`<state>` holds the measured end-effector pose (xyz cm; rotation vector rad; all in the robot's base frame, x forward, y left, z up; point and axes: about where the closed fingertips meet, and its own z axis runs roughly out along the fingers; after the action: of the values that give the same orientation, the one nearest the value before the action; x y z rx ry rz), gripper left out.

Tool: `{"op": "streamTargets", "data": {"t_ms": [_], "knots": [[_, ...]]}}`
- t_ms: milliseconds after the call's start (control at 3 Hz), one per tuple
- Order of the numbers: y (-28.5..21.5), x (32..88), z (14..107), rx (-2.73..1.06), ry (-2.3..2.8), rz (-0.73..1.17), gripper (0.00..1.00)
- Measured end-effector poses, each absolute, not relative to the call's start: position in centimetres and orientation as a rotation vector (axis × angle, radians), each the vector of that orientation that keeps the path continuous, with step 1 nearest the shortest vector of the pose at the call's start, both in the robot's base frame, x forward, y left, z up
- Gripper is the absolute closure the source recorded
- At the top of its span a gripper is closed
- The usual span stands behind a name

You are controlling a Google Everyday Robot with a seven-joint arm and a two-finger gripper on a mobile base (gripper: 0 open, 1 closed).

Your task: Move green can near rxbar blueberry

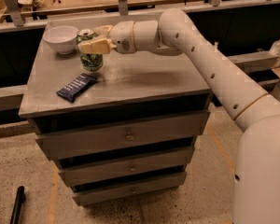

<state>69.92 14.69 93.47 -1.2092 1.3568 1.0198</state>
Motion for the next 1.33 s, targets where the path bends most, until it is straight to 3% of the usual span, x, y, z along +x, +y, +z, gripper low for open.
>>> {"op": "streamTargets", "data": {"t_ms": [333, 667, 1333], "knots": [[14.95, 69.81, 93.44, -1.212, 1.356, 1.023, 0.36], [15.39, 69.65, 93.4, -1.217, 1.353, 1.029, 0.04], [15.57, 69.59, 93.39, -1.219, 1.352, 1.032, 0.0]]}}
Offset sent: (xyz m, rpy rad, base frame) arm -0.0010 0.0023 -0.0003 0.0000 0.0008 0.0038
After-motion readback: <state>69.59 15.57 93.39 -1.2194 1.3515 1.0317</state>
